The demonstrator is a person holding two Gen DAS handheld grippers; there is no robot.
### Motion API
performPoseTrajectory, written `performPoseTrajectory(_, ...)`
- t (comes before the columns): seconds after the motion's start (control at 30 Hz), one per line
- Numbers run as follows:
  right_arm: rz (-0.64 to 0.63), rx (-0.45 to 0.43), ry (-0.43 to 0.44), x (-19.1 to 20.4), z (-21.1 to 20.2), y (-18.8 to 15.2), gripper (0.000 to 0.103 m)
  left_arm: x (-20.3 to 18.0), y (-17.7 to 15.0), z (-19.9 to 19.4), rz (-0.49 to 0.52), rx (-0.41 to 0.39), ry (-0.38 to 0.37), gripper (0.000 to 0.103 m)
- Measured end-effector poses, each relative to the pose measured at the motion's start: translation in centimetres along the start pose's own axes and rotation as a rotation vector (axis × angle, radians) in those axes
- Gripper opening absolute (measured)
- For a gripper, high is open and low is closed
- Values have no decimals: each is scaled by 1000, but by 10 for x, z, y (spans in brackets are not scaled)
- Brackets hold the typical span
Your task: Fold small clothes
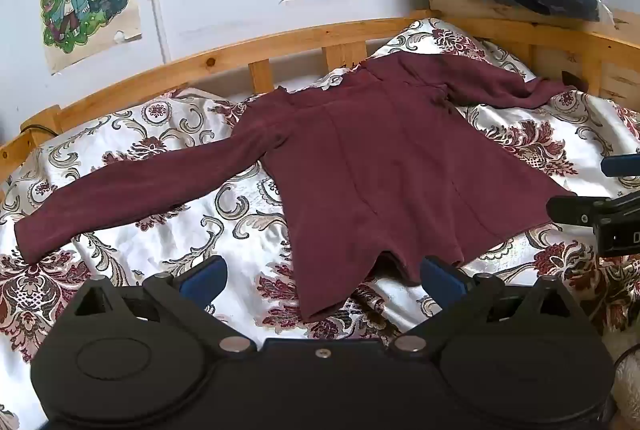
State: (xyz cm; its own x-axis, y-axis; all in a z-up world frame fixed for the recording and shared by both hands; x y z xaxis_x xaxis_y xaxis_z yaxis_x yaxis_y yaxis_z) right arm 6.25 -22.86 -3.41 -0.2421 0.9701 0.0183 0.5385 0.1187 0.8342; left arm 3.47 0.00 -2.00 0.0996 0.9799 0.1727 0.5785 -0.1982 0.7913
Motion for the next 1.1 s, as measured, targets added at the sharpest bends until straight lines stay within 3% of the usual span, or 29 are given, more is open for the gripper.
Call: performPoseTrajectory(1.1, -1, 4, 0, 1, 1, 0, 103, 0, 0, 0, 3, 6, -1, 102)
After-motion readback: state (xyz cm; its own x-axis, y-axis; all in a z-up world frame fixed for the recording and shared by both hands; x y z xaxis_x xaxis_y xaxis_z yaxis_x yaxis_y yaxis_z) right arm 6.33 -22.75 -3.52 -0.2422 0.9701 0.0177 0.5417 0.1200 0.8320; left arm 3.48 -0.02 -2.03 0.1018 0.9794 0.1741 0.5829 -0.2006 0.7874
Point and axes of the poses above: each gripper's, at about its wrist camera, not at the fingertips, and z roughly the way its jaws point, x to its left, y to its top, the point moved 4 cm from there along z, roughly the way its jaws point, and after that the axes turned 6 degrees about x, right-handed, at the moved point
